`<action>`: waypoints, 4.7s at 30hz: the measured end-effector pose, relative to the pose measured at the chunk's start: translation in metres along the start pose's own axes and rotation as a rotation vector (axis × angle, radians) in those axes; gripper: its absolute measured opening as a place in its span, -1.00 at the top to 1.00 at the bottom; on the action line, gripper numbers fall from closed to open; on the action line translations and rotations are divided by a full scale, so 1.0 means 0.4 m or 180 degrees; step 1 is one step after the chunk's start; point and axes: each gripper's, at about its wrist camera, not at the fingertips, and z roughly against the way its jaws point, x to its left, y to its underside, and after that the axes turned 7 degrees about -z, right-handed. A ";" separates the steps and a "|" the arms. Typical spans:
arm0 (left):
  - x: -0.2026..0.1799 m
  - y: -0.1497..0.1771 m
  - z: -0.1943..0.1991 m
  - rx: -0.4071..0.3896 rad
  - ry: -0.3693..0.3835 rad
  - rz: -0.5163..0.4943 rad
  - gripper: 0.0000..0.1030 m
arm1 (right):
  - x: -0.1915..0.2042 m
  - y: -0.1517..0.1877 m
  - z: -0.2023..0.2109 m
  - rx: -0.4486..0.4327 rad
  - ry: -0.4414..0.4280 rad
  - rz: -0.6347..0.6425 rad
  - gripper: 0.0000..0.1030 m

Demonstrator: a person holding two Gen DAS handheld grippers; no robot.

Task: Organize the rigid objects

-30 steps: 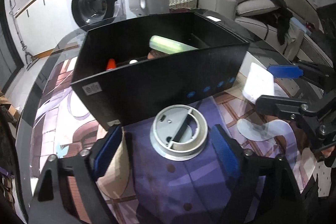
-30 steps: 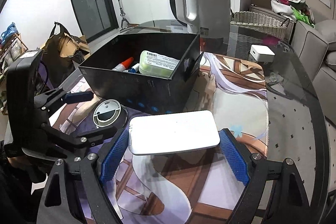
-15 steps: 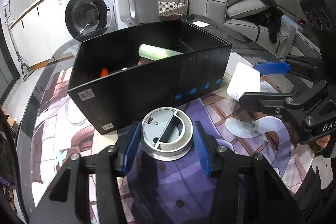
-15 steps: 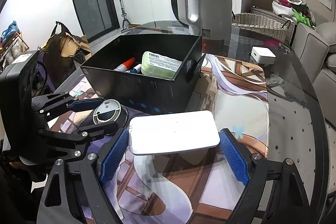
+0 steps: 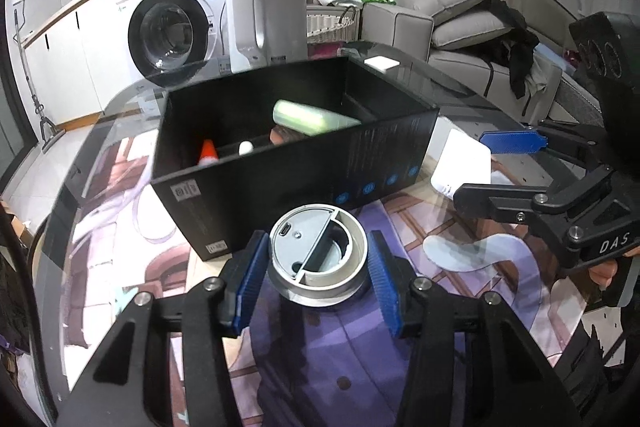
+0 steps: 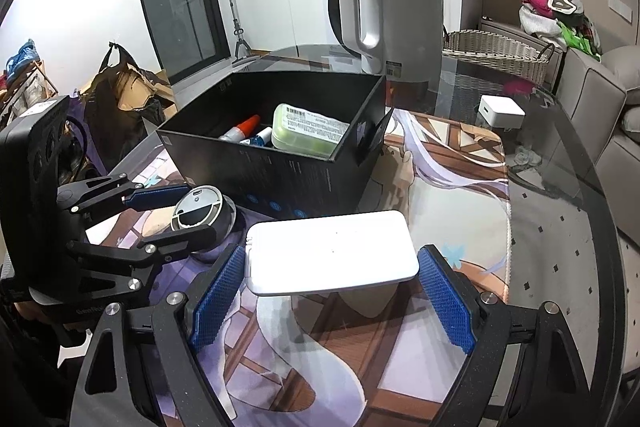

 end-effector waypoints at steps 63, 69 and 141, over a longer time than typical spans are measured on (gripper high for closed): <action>0.102 -0.135 0.083 -0.0676 -0.0482 0.0175 0.05 | 0.096 -0.192 0.022 -0.0575 -0.0157 0.0561 -0.72; 0.106 -0.139 0.044 -0.0610 -0.0482 0.0172 0.05 | 0.104 -0.207 -0.022 -0.0479 -0.0138 0.0651 -0.72; 0.037 0.030 0.185 -0.0898 -0.0590 0.0390 -1.00 | 0.107 0.048 0.154 -0.0995 -0.0178 0.0124 -0.99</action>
